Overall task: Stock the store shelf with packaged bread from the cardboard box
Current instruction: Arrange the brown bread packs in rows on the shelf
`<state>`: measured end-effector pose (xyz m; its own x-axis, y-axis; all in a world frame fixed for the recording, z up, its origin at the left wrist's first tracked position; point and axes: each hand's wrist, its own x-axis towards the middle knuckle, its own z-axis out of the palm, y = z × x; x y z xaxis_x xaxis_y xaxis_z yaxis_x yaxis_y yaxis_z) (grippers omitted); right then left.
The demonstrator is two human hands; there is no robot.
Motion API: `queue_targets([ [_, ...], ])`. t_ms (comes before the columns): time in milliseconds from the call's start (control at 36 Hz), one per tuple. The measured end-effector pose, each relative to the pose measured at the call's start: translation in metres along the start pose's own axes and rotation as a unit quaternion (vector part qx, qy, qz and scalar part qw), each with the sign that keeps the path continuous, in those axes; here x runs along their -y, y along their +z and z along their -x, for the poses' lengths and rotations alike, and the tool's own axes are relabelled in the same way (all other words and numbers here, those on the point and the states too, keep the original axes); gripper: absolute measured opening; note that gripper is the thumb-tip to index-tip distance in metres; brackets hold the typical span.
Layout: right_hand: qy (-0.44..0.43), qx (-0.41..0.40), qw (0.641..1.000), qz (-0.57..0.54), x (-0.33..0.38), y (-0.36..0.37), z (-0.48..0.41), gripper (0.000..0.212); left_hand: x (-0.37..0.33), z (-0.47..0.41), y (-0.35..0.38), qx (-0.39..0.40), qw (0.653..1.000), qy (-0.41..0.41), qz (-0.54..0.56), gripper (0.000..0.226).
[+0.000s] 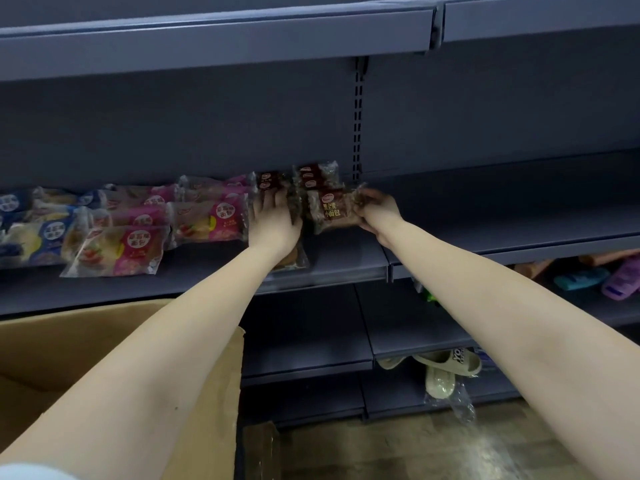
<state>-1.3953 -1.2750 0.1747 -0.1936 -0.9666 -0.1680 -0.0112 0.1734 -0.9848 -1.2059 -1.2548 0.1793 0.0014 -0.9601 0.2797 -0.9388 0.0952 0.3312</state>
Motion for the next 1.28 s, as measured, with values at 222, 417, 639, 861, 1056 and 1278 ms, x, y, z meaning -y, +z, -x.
queue_targets([
  [222, 0.024, -0.015, 0.997, 0.067, -0.02, 0.015, -0.008, 0.044, 0.014, 0.013, 0.016, 0.07, 0.991, 0.038, -0.108, 0.066],
  [417, -0.002, -0.073, 0.984, 0.164, -0.022, 0.033, -0.01, 0.038, 0.014, 0.011, 0.025, 0.106, 0.99, 0.015, -0.094, 0.07],
  [639, -0.058, -0.114, 0.977, 0.169, -0.036, 0.042, -0.01, 0.05, 0.019, 0.018, 0.038, 0.102, 0.989, 0.044, -0.092, 0.068],
  [861, -0.083, -0.122, 0.97, 0.191, -0.042, 0.055, -0.008, 0.064, 0.021, 0.02, 0.043, 0.086, 0.99, 0.058, -0.1, 0.065],
  [1056, -0.059, -0.105, 0.962, 0.245, -0.043, 0.061, -0.006, 0.077, 0.024, 0.02, 0.046, 0.077, 0.99, 0.062, -0.104, 0.066],
  [1278, -0.11, -0.115, 0.941, 0.299, -0.055, 0.063, -0.002, 0.073, 0.026, 0.02, 0.05, 0.065, 0.99, 0.067, -0.108, 0.065],
])
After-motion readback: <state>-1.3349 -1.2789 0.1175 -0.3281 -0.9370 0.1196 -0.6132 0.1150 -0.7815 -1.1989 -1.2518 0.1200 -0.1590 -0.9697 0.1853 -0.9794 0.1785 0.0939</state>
